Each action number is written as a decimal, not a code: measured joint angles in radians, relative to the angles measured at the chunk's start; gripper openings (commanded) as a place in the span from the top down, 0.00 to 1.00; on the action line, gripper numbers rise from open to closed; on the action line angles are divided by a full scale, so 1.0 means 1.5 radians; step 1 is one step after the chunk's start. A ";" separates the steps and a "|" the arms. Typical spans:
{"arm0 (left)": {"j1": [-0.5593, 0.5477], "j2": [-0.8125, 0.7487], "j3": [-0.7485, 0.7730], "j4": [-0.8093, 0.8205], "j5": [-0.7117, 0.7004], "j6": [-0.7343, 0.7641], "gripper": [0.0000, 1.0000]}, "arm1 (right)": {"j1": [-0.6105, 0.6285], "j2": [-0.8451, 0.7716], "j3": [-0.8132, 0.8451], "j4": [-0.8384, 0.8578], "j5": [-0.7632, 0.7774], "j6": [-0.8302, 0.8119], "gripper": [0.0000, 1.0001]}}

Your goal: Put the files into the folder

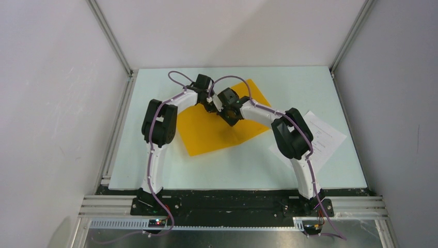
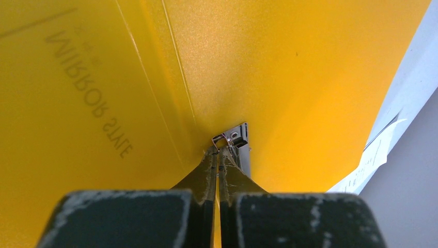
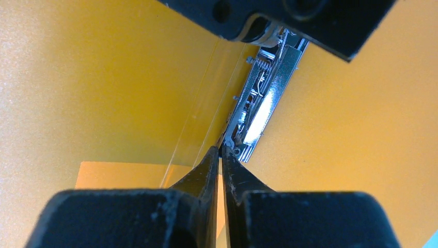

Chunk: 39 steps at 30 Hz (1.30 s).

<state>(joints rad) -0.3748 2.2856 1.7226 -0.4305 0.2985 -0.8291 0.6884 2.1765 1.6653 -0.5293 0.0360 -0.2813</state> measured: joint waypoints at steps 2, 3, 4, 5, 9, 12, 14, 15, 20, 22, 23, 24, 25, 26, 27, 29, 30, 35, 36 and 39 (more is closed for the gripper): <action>0.000 0.000 0.000 0.000 0.000 0.000 1.00 | 0.003 0.001 0.000 0.001 0.012 0.003 0.97; 0.000 0.000 0.000 0.000 0.000 0.001 1.00 | 0.005 0.002 0.001 0.002 0.022 0.007 1.00; 0.000 0.000 0.000 0.000 0.000 0.001 1.00 | 0.006 0.003 0.001 0.002 0.036 0.009 1.00; 0.000 0.000 0.000 0.000 0.000 0.001 1.00 | 0.008 0.003 0.001 0.003 0.049 0.010 1.00; 0.000 0.000 0.000 0.002 -0.002 0.005 1.00 | 0.007 0.011 0.025 -0.006 0.118 -0.012 0.99; 0.000 -0.001 0.000 0.001 -0.002 0.006 1.00 | -0.014 0.022 0.102 -0.039 0.136 -0.026 0.96; 0.001 -0.001 0.000 -0.001 0.001 0.008 1.00 | -0.038 0.018 0.183 -0.062 0.120 -0.019 0.89; 0.001 -0.001 0.000 -0.003 0.001 0.009 1.00 | -0.046 0.012 0.226 -0.057 0.104 -0.011 0.88; 0.003 -0.001 0.001 -0.006 0.001 0.012 1.00 | -0.077 -0.126 0.256 -0.018 0.032 0.024 0.70; 0.003 -0.001 0.001 -0.008 0.001 0.012 1.00 | -0.073 -0.176 0.230 -0.010 0.007 0.030 0.58; 0.003 -0.001 0.002 -0.008 0.001 0.012 1.00 | -0.069 -0.198 0.208 -0.002 -0.005 0.032 0.56; 0.003 -0.001 0.002 -0.009 0.000 0.012 1.00 | -0.065 -0.214 0.182 0.000 -0.016 0.036 0.56; 0.003 -0.001 0.003 -0.009 -0.001 0.013 1.00 | -0.060 -0.219 0.156 0.002 -0.024 0.041 0.56; 0.003 -0.001 0.003 -0.009 -0.002 0.013 1.00 | -0.057 -0.216 0.136 0.001 -0.030 0.044 0.63; 0.003 -0.001 0.004 -0.010 -0.003 0.014 1.00 | -0.052 -0.204 0.111 0.000 -0.035 0.049 0.69; 0.003 -0.001 0.005 -0.013 -0.006 0.015 1.00 | -0.043 -0.163 0.071 -0.010 -0.044 0.059 0.88; 0.003 -0.001 0.006 -0.014 -0.006 0.016 1.00 | -0.040 -0.141 0.054 -0.018 -0.050 0.060 0.98; 0.002 -0.001 0.012 -0.028 -0.015 0.018 1.00 | -0.026 -0.080 -0.034 -0.033 -0.072 0.069 1.00; 0.002 -0.001 0.013 -0.029 -0.016 0.018 1.00 | -0.024 -0.078 -0.042 -0.034 -0.074 0.069 1.00; 0.002 -0.001 0.013 -0.032 -0.017 0.018 1.00 | -0.020 -0.078 -0.044 -0.017 -0.079 0.069 1.00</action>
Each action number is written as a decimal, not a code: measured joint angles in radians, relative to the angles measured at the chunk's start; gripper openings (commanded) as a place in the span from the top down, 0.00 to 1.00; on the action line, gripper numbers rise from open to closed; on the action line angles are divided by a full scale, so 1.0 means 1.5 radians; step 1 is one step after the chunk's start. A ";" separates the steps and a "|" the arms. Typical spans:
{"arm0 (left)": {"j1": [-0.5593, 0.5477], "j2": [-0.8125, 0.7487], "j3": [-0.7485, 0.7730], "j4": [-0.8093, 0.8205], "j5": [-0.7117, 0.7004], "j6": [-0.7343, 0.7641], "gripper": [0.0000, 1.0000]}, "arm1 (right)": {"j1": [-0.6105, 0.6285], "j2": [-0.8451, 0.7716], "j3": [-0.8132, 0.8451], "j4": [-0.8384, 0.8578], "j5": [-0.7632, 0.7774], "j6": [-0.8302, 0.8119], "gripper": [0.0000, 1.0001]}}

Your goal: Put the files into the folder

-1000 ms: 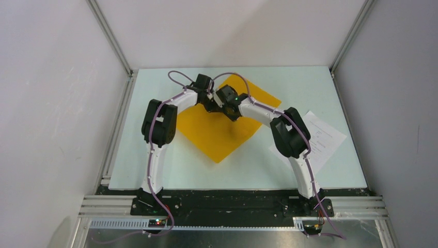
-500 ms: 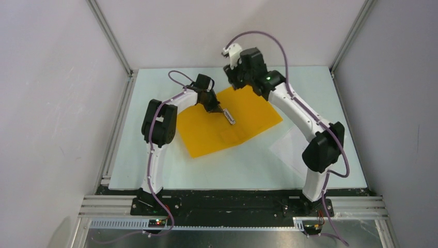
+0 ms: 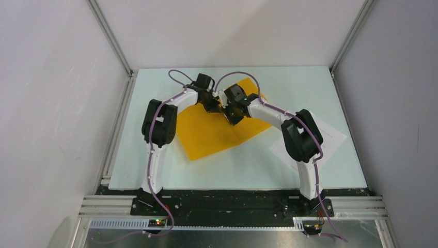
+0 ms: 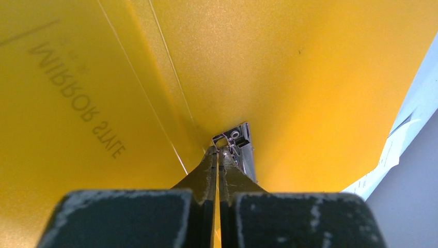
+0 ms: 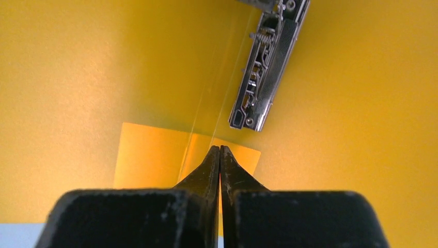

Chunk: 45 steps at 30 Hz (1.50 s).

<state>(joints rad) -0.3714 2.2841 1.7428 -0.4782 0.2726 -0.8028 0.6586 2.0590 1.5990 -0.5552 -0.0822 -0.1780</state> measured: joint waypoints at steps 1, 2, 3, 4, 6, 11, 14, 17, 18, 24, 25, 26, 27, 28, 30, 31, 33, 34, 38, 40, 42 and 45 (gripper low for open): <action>0.000 0.000 0.000 0.000 0.000 0.000 1.00 | 0.001 0.000 0.000 0.012 -0.002 0.000 1.00; 0.000 0.000 0.000 0.000 0.000 0.000 1.00 | 0.001 0.000 0.000 0.018 -0.004 0.000 1.00; 0.000 0.000 0.000 0.000 0.000 0.000 1.00 | 0.001 0.000 0.000 0.022 -0.004 0.000 1.00; 0.000 0.000 0.000 -0.001 0.000 0.000 1.00 | 0.001 0.000 0.000 0.027 -0.005 0.000 1.00; 0.000 0.000 0.000 -0.001 -0.001 0.000 1.00 | 0.002 0.000 0.000 0.041 -0.007 -0.001 1.00; 0.000 0.000 0.000 -0.001 -0.001 0.000 1.00 | 0.004 0.008 0.000 0.066 -0.006 -0.002 1.00; 0.000 0.000 0.000 -0.001 0.000 0.000 1.00 | 0.004 0.018 0.000 0.078 -0.001 -0.005 0.99; 0.000 0.000 0.000 -0.001 0.000 0.000 1.00 | 0.003 0.026 0.000 0.080 0.002 -0.008 0.99; 0.000 0.000 0.000 -0.001 0.000 0.000 1.00 | 0.003 0.029 -0.001 0.081 0.002 -0.010 0.99; 0.000 0.000 0.000 -0.001 0.000 0.000 1.00 | 0.001 0.040 -0.010 0.083 0.009 -0.013 0.97; 0.000 0.000 0.000 -0.001 -0.001 0.000 1.00 | 0.001 0.041 -0.010 0.087 0.010 -0.015 0.97; 0.000 0.000 0.000 -0.002 -0.001 0.000 1.00 | 0.001 0.041 -0.010 0.087 0.010 -0.016 0.97; 0.000 0.000 0.000 -0.002 -0.001 0.000 1.00 | 0.001 0.041 -0.010 0.087 0.010 -0.017 0.97; 0.000 0.000 0.000 -0.002 -0.001 0.000 1.00 | 0.001 0.041 -0.010 0.087 0.011 -0.017 0.96; 0.000 0.000 0.000 -0.002 -0.001 0.000 1.00 | 0.000 0.042 -0.010 0.087 0.016 -0.019 0.96; 0.000 0.000 0.000 -0.002 -0.001 0.000 1.00 | 0.000 0.042 -0.010 0.087 0.019 -0.021 0.96; 0.000 0.000 0.000 -0.002 -0.001 0.000 1.00 | 0.000 0.042 -0.010 0.087 0.026 -0.023 0.96; 0.000 0.000 0.000 -0.002 -0.001 0.000 1.00 | 0.001 0.042 -0.010 0.087 0.030 -0.025 0.96; 0.000 0.000 0.000 -0.002 -0.001 0.000 1.00 | 0.004 0.043 -0.010 0.086 0.038 -0.041 0.96; 0.000 0.000 0.000 -0.002 -0.001 0.000 1.00 | 0.004 0.043 -0.010 0.085 0.038 -0.047 0.96; 0.000 0.000 0.000 -0.002 -0.001 0.000 1.00 | 0.005 0.043 -0.010 0.085 0.038 -0.053 0.96; 0.000 0.000 0.000 -0.002 -0.001 0.000 1.00 | 0.007 0.046 -0.010 0.083 0.040 -0.058 0.96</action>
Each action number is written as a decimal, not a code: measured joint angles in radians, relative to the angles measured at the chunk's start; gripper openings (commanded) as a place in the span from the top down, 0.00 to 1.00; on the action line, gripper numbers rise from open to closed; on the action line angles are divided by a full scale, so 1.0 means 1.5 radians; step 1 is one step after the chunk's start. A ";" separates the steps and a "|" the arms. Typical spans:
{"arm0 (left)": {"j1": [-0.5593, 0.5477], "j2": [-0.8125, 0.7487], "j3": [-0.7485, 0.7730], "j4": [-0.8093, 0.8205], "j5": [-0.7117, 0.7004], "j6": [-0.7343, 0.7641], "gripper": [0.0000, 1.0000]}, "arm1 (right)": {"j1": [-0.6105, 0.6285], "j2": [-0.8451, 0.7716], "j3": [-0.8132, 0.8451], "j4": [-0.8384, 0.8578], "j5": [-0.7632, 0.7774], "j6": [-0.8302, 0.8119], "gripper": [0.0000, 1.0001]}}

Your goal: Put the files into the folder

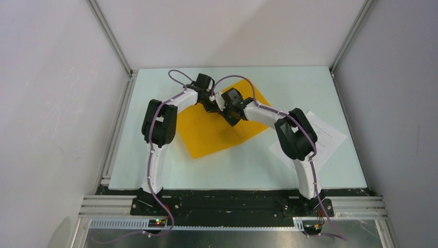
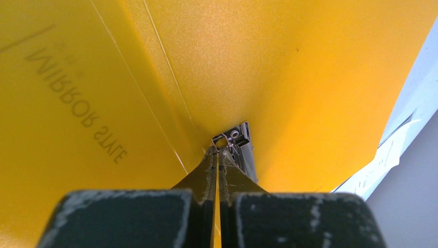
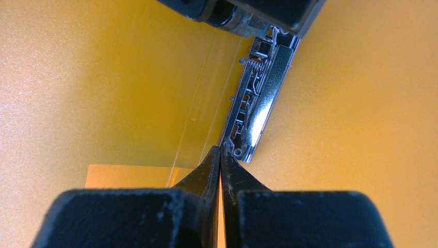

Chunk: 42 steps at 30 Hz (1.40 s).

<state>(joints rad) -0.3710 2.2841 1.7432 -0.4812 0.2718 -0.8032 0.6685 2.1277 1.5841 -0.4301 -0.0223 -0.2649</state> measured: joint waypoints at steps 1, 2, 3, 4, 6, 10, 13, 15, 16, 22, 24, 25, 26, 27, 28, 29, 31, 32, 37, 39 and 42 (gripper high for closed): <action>0.000 0.000 0.000 0.000 0.000 0.000 1.00 | 0.001 0.002 0.000 0.000 0.002 -0.001 0.96; 0.000 0.000 0.000 0.000 0.000 0.000 1.00 | 0.002 0.003 0.001 -0.001 0.003 -0.001 0.95; 0.000 0.000 0.000 0.000 0.000 0.000 1.00 | 0.003 0.005 0.003 -0.002 0.006 -0.001 0.95; 0.000 0.000 0.000 0.000 0.000 0.000 1.00 | 0.004 0.006 0.004 -0.003 0.009 -0.001 0.95; 0.000 0.000 0.000 0.000 0.001 0.000 1.00 | 0.006 0.007 0.005 -0.005 0.015 0.000 0.95; 0.000 0.000 0.000 0.000 0.001 0.001 1.00 | 0.013 0.013 0.012 -0.009 0.039 0.006 0.95; 0.000 0.000 0.000 0.000 0.000 0.004 1.00 | 0.017 0.021 0.023 -0.018 0.058 0.010 0.94; 0.000 0.000 0.000 0.001 0.000 0.007 1.00 | 0.019 0.026 0.033 -0.027 0.070 0.018 0.95; 0.000 0.000 0.000 0.000 0.001 0.009 1.00 | 0.020 0.028 0.036 -0.030 0.076 0.019 0.96; 0.000 0.000 0.000 0.001 0.000 0.020 1.00 | 0.029 0.034 0.041 -0.027 0.149 0.013 1.00; 0.000 0.000 0.001 0.003 0.000 0.024 1.00 | 0.028 0.037 0.044 -0.015 0.185 -0.008 1.00; 0.000 0.000 0.002 0.003 -0.002 0.025 1.00 | 0.026 0.040 0.048 -0.012 0.197 -0.018 1.00; -0.001 0.000 0.004 0.002 -0.005 0.025 1.00 | 0.021 0.047 0.058 -0.010 0.209 -0.032 1.00; -0.002 0.000 0.006 0.002 -0.007 0.026 1.00 | 0.014 0.053 0.072 -0.011 0.218 -0.042 1.00; -0.002 0.000 0.008 -0.001 -0.009 0.029 1.00 | 0.007 0.060 0.091 -0.011 0.233 -0.054 1.00; -0.002 0.000 0.009 -0.004 -0.009 0.030 1.00 | -0.002 0.068 0.120 -0.019 0.238 -0.060 1.00; -0.002 0.000 0.010 -0.008 -0.007 0.036 1.00 | -0.030 0.092 0.231 -0.048 0.244 -0.071 0.99; -0.002 0.000 0.013 -0.010 -0.010 0.041 1.00 | -0.044 0.098 0.294 -0.061 0.238 -0.069 0.97; -0.005 -0.001 0.013 -0.015 -0.023 0.053 1.00 | -0.091 0.039 0.446 -0.044 0.173 -0.038 0.79; -0.005 -0.002 0.013 -0.015 -0.025 0.056 1.00 | -0.097 -0.014 0.408 -0.040 0.141 -0.029 0.68; -0.006 -0.003 0.013 -0.016 -0.032 0.064 1.00 | -0.092 -0.092 0.294 -0.038 0.093 -0.002 0.43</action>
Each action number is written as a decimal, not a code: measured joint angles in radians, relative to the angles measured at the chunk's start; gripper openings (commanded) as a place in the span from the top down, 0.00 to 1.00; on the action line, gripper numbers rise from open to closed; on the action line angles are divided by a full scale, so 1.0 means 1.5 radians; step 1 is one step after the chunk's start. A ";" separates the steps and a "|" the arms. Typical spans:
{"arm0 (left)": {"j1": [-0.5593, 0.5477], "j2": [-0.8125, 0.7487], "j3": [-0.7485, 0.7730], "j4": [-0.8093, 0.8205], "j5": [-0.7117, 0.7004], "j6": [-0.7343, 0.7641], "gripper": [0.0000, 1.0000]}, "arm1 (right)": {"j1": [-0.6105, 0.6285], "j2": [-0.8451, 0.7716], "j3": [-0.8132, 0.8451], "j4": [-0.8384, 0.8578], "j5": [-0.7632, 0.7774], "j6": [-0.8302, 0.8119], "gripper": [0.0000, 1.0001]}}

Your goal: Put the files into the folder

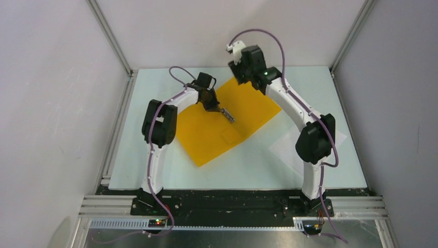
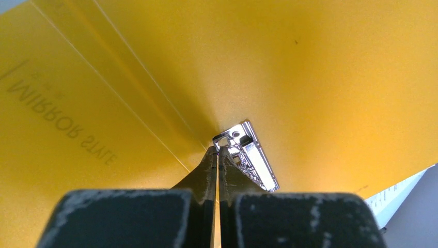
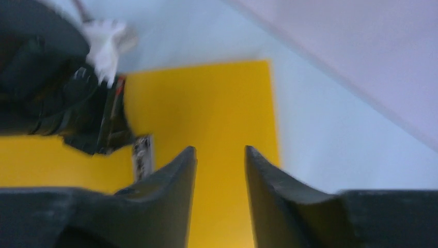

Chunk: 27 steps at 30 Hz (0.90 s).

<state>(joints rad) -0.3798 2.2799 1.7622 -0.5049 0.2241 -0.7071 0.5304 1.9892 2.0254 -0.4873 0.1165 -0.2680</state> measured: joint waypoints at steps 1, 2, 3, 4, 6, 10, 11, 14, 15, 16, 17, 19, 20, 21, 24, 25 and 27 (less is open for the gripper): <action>-0.001 -0.001 0.000 -0.001 -0.004 0.001 1.00 | 0.004 -0.009 -0.032 -0.002 -0.010 0.011 0.36; -0.002 -0.001 0.000 -0.002 -0.008 0.002 1.00 | 0.010 -0.012 -0.070 -0.001 -0.021 0.022 0.19; -0.003 -0.001 0.001 -0.003 -0.010 0.003 1.00 | 0.013 -0.012 -0.101 -0.004 -0.032 0.035 0.15; -0.003 -0.001 0.004 -0.008 -0.014 0.006 1.00 | 0.016 -0.009 -0.139 -0.008 -0.046 0.045 0.14; -0.005 -0.001 0.015 -0.031 -0.029 0.009 1.00 | 0.022 -0.006 -0.209 -0.016 -0.075 0.056 0.18; -0.011 0.007 0.050 -0.092 -0.064 0.016 1.00 | 0.024 -0.006 -0.327 -0.018 -0.145 0.059 0.24; -0.012 0.010 0.058 -0.102 -0.068 0.015 1.00 | 0.022 -0.006 -0.339 -0.017 -0.158 0.059 0.26; -0.018 0.023 0.084 -0.126 -0.081 0.010 1.00 | 0.018 -0.006 -0.349 -0.010 -0.195 0.059 0.31; -0.020 0.026 0.089 -0.130 -0.085 0.007 1.00 | 0.018 -0.006 -0.349 -0.002 -0.204 0.057 0.33; -0.022 0.028 0.093 -0.132 -0.091 0.005 1.00 | 0.018 -0.007 -0.348 0.005 -0.212 0.055 0.34; -0.024 0.029 0.094 -0.133 -0.093 0.003 1.00 | 0.018 -0.007 -0.348 0.013 -0.218 0.052 0.37; -0.026 0.029 0.095 -0.133 -0.096 -0.001 1.00 | 0.020 -0.007 -0.348 0.032 -0.230 0.043 0.48; -0.026 0.029 0.095 -0.133 -0.096 -0.003 1.00 | 0.023 -0.007 -0.349 0.045 -0.234 0.036 0.64; -0.026 0.029 0.095 -0.133 -0.095 -0.006 1.00 | 0.027 -0.007 -0.350 0.056 -0.237 0.027 0.75; -0.026 0.029 0.095 -0.134 -0.094 -0.014 1.00 | 0.047 -0.007 -0.353 0.089 -0.241 0.002 1.00; -0.026 0.029 0.095 -0.134 -0.094 -0.016 1.00 | 0.053 -0.006 -0.353 0.095 -0.240 -0.003 1.00; -0.026 0.029 0.095 -0.134 -0.093 -0.018 1.00 | 0.066 -0.002 -0.353 0.110 -0.233 -0.008 1.00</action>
<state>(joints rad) -0.4183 2.3238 1.9045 -0.7052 0.0849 -0.7345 0.6300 1.9862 1.4963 -0.3218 -0.2325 -0.2798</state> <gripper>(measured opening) 0.003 0.010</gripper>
